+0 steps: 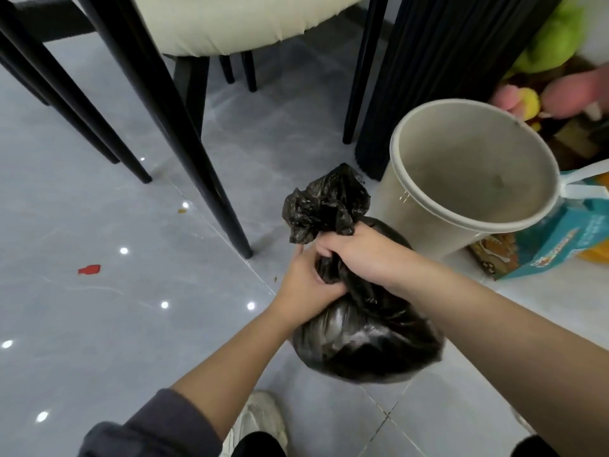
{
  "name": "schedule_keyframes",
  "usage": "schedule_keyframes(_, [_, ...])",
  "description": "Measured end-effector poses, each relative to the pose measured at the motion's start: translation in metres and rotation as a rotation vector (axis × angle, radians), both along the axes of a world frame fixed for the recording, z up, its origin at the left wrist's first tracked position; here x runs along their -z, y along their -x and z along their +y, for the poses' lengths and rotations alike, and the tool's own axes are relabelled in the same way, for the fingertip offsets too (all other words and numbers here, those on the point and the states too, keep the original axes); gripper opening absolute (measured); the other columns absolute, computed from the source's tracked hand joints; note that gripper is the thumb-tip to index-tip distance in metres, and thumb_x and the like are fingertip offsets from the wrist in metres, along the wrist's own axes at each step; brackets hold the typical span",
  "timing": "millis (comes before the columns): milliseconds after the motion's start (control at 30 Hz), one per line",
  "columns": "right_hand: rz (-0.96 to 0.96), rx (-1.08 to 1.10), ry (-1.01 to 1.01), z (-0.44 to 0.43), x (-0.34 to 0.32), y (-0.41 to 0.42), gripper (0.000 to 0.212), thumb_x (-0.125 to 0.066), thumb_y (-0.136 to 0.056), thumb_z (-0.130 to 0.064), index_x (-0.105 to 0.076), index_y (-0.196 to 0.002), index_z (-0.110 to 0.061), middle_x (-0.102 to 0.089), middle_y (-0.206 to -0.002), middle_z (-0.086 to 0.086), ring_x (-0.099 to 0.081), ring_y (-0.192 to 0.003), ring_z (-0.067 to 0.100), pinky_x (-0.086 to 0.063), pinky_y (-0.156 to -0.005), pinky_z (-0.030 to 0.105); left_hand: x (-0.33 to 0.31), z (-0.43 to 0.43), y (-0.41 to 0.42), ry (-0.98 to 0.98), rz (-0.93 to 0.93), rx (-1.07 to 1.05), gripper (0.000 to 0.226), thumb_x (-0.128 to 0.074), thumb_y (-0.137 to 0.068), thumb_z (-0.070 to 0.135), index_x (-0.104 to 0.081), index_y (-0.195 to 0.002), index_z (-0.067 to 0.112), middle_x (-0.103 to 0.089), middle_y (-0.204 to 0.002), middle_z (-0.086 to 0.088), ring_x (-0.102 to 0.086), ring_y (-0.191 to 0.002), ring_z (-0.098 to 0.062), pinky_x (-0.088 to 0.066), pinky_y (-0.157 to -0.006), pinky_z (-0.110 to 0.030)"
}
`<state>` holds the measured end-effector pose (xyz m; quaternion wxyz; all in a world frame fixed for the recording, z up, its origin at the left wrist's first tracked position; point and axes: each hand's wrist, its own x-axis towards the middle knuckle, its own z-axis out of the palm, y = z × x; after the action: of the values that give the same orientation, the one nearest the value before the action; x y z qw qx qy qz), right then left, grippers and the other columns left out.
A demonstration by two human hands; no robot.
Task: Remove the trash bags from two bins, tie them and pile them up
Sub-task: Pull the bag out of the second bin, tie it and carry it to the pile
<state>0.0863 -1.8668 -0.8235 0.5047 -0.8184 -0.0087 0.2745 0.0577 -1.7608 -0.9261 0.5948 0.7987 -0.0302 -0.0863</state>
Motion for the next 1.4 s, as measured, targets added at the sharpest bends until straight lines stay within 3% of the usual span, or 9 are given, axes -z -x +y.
schedule_keyframes(133, [0.001,0.032,0.035,-0.009,0.002,-0.001,0.025,-0.051,-0.073,-0.025,-0.043,-0.050,-0.020,-0.046,-0.057,-0.004,-0.044,-0.065,0.015,-0.035,-0.066,0.032,-0.006,-0.007,0.008,0.128,0.102,0.024,0.049,-0.075,-0.070,0.017,-0.049,-0.108,0.035,-0.066,-0.097,0.015,-0.063,-0.094,0.002,-0.050,-0.083,-0.022])
schedule_keyframes(233, [-0.027,0.005,0.090,-0.013,-0.004,-0.005,0.032,-0.050,-0.085,-0.015,-0.046,-0.054,-0.019,-0.052,-0.066,0.000,-0.046,-0.066,0.015,-0.036,-0.064,0.029,-0.013,-0.006,0.007,0.165,0.198,0.088,0.023,-0.068,-0.062,0.035,-0.061,-0.078,0.019,-0.066,-0.072,0.012,-0.061,-0.073,-0.006,-0.051,-0.074,-0.029])
schedule_keyframes(333, [-0.084,-0.029,0.185,-0.022,-0.014,-0.011,0.020,-0.051,-0.089,-0.018,-0.057,-0.071,-0.015,-0.064,-0.086,0.009,-0.055,-0.081,0.019,-0.041,-0.071,0.030,-0.015,-0.004,0.004,0.162,0.253,0.108,0.023,-0.063,-0.068,0.027,-0.065,-0.080,0.008,-0.069,-0.080,-0.014,-0.067,-0.082,-0.026,-0.053,-0.086,-0.049])
schedule_keyframes(467, [-0.159,-0.142,0.375,-0.037,-0.023,-0.015,0.014,-0.048,-0.092,-0.019,-0.061,-0.092,-0.013,-0.065,-0.104,0.011,-0.057,-0.100,0.027,-0.046,-0.087,0.034,-0.024,-0.005,0.004,0.104,0.060,0.158,0.016,-0.055,-0.071,0.016,-0.064,-0.063,0.026,-0.059,-0.091,0.007,-0.057,-0.093,-0.012,-0.043,-0.088,-0.031])
schedule_keyframes(633, [-0.188,0.095,0.202,-0.040,-0.009,-0.012,0.015,-0.050,-0.090,-0.015,-0.063,-0.086,-0.007,-0.067,-0.094,0.013,-0.059,-0.090,0.022,-0.048,-0.086,0.041,-0.032,0.000,0.001,0.103,-0.012,0.234,0.022,-0.045,-0.073,0.002,-0.064,-0.084,-0.003,-0.065,-0.097,-0.013,-0.060,-0.096,-0.015,-0.047,-0.091,-0.037])
schedule_keyframes(967, [-0.316,0.388,-0.048,-0.014,0.004,0.000,0.029,-0.049,-0.090,-0.006,-0.047,-0.067,-0.023,-0.052,-0.068,-0.007,-0.046,-0.063,0.002,-0.038,-0.058,0.012,-0.037,-0.006,0.003,0.178,0.233,0.215,0.039,-0.041,-0.092,0.021,-0.051,-0.128,0.030,-0.057,-0.128,0.013,-0.050,-0.116,0.003,-0.040,-0.096,-0.015])
schedule_keyframes(1067, [-0.314,0.430,-0.061,-0.010,0.001,0.000,0.026,-0.048,-0.088,-0.001,-0.051,-0.066,-0.015,-0.055,-0.067,0.002,-0.050,-0.065,0.014,-0.041,-0.063,0.022,-0.032,0.008,0.013,0.287,0.440,0.325,0.025,-0.047,-0.093,0.038,-0.060,-0.112,0.029,-0.060,-0.129,-0.002,-0.056,-0.112,-0.009,-0.047,-0.089,-0.015])
schedule_keyframes(1133, [-0.322,0.374,-0.038,-0.013,-0.003,-0.001,0.025,-0.050,-0.086,-0.001,-0.053,-0.063,-0.011,-0.055,-0.064,0.005,-0.048,-0.062,0.015,-0.040,-0.061,0.024,-0.045,0.005,0.013,0.292,0.464,0.398,0.015,-0.051,-0.090,0.043,-0.059,-0.100,0.033,-0.071,-0.101,0.017,-0.063,-0.105,-0.003,-0.050,-0.087,-0.016])
schedule_keyframes(1400, [-0.216,0.039,0.074,-0.016,-0.006,-0.007,0.037,-0.046,-0.091,-0.011,-0.048,-0.054,-0.016,-0.049,-0.054,-0.005,-0.041,-0.048,0.004,-0.036,-0.055,0.017,-0.055,-0.022,0.020,0.457,0.387,0.339,0.027,-0.070,-0.073,0.008,-0.067,-0.098,0.017,-0.071,-0.097,0.002,-0.065,-0.096,-0.010,-0.050,-0.087,-0.024])
